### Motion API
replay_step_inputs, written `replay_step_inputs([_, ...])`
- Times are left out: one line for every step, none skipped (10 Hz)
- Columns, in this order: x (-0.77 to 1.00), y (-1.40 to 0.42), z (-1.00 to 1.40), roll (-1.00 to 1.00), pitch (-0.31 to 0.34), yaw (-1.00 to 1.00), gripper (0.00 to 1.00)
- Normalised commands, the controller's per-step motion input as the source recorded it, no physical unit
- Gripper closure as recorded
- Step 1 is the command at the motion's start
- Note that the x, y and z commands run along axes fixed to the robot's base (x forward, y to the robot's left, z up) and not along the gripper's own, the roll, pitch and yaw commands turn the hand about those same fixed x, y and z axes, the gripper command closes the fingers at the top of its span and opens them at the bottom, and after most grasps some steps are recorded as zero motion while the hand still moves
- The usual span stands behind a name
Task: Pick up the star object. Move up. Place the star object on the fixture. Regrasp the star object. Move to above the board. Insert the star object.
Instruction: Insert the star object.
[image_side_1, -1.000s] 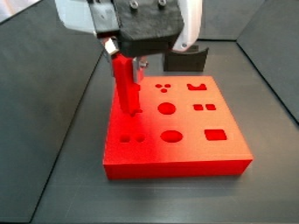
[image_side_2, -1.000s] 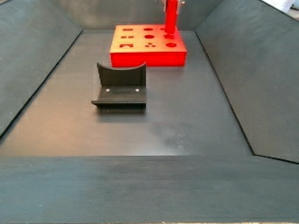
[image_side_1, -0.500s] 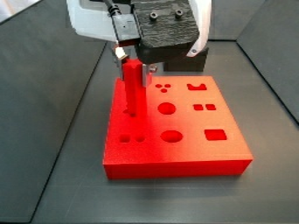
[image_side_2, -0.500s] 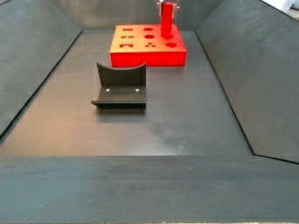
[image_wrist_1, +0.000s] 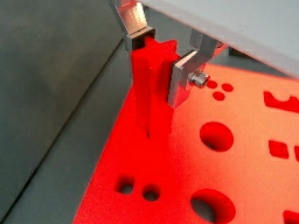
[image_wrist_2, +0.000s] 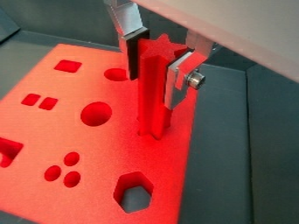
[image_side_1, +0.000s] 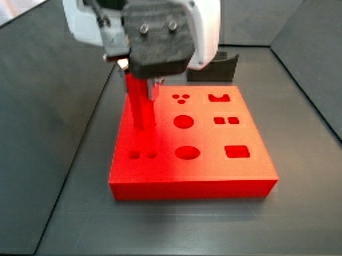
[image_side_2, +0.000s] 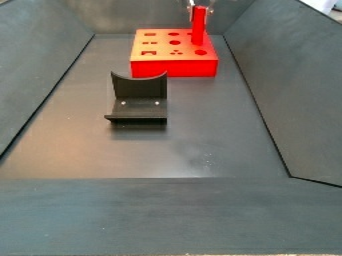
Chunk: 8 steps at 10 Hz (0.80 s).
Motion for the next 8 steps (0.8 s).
replay_step_inputs([0.08,-0.24,-0.77,0.06,-0.147,-0.15,1.00])
replay_step_inputs([0.09,-0.20,-0.89,0.12,-0.144,-0.15,1.00])
replay_step_inputs([0.04,-0.09,-0.87,0.13,-0.141,-0.07,1.00])
replay_step_inputs([0.09,-0.02,-0.88,0.19,-0.083,0.00,1.00])
replay_step_inputs([0.00,0.18,0.01,-0.15,0.000,-0.05,1.00])
replay_step_inputs([-0.17,0.02,-0.18,0.22,0.000,-0.09,1.00])
replay_step_inputs([0.00,0.20,-0.21,0.29,0.000,0.01,1.00])
replay_step_inputs([0.00,0.00,0.00,0.00,0.000,0.00,1.00])
